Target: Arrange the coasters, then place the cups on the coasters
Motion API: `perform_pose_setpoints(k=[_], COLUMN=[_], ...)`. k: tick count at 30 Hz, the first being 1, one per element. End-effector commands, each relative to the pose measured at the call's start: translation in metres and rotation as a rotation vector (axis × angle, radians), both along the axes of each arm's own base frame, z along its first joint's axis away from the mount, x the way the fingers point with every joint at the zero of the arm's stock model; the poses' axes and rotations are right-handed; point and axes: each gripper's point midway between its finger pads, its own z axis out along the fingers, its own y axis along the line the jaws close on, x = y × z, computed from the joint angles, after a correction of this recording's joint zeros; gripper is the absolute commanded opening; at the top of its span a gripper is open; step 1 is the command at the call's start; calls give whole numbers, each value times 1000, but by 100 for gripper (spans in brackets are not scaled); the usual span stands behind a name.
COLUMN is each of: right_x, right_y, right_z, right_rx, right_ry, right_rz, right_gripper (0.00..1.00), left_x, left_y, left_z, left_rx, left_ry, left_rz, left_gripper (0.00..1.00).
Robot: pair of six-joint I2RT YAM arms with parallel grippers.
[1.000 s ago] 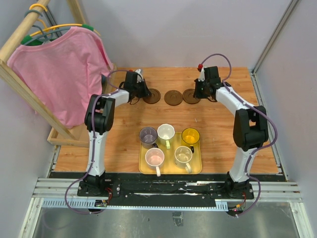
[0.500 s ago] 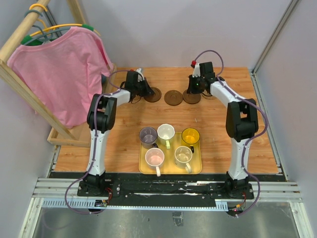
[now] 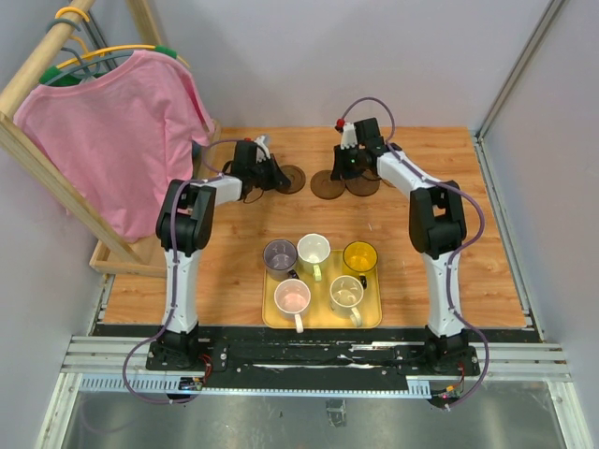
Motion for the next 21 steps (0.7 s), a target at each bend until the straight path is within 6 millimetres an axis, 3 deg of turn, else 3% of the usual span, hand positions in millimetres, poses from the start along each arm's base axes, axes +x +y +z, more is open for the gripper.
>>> perform_pose_setpoints(k=[1,7,13,21], right_x=[0,0,1,9], right_y=[14,21,27,32], right_z=[-6,-21,-35,-48], right_rx=[23,35,47,59], right_ry=[26,58,83,100], right_rz=[44,52,62,56], right_gripper=[8,8,8,9], left_x=[-5,-14,-27,-46], left_y=[-4,-1,12,34], left_z=[54,74,81,62], left_rx=[-65,-66,-25,81], left_ry=[-108,-145,-166,-129], left_rz=[-29,-32,4,58], left_gripper=[3,6,6,3])
